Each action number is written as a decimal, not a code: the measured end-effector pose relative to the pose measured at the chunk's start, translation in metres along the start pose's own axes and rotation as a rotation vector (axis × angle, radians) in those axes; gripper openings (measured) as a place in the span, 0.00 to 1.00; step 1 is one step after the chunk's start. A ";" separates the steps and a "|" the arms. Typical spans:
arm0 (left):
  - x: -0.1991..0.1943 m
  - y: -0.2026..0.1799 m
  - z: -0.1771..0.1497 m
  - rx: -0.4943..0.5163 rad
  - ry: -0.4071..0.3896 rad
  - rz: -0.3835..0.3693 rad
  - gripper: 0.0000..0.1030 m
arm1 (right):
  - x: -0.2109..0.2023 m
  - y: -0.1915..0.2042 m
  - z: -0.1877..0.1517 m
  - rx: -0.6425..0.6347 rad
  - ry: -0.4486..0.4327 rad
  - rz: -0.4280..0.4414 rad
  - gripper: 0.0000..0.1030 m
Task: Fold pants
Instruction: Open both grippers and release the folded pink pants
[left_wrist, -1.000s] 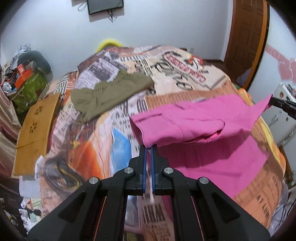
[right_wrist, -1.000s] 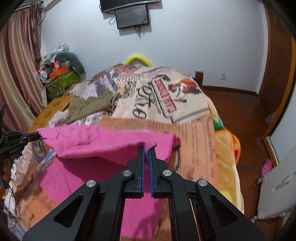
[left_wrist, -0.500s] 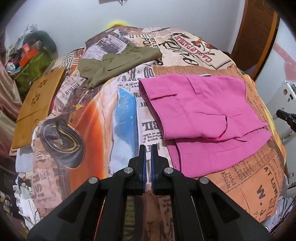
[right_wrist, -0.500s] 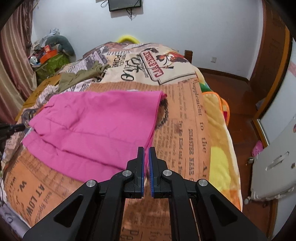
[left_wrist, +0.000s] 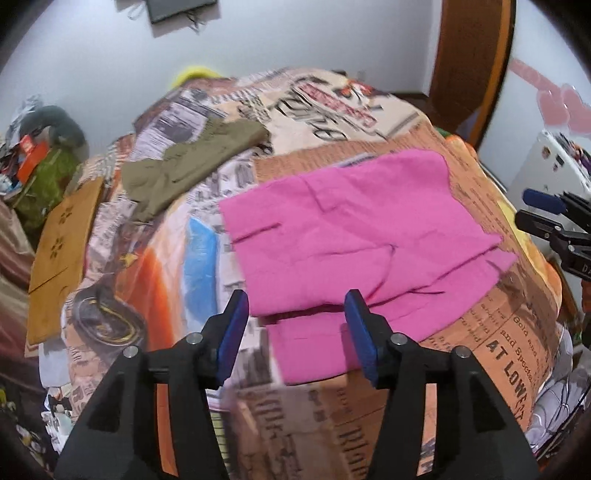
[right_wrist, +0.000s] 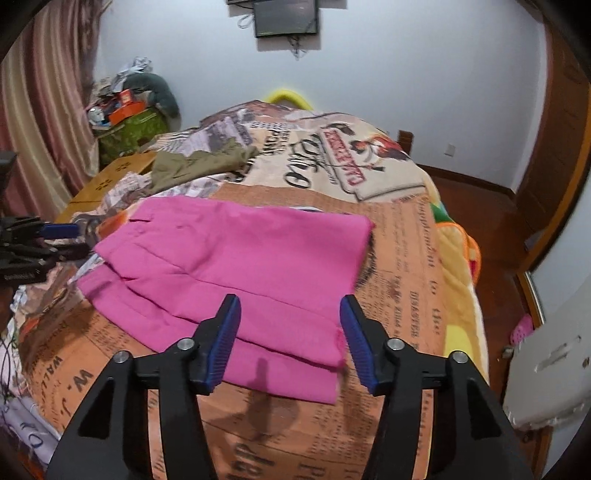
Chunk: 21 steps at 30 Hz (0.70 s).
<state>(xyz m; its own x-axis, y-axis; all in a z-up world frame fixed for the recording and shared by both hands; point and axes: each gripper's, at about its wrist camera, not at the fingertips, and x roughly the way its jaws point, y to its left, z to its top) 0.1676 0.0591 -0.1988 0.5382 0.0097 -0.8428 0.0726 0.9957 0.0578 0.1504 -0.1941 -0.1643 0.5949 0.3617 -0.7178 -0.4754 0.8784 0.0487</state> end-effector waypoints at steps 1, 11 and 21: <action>0.003 -0.003 0.000 0.005 0.012 -0.003 0.53 | 0.003 0.004 0.000 -0.005 0.008 0.016 0.52; 0.043 -0.033 -0.001 0.139 0.125 0.034 0.66 | 0.042 0.027 -0.013 -0.023 0.113 0.116 0.52; 0.064 -0.047 0.016 0.190 0.140 0.035 0.68 | 0.058 0.025 -0.026 0.011 0.187 0.174 0.52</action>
<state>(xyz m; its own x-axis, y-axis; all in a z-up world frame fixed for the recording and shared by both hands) 0.2115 0.0114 -0.2467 0.4225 0.0693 -0.9037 0.2201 0.9594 0.1765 0.1557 -0.1592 -0.2227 0.3740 0.4441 -0.8142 -0.5521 0.8120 0.1893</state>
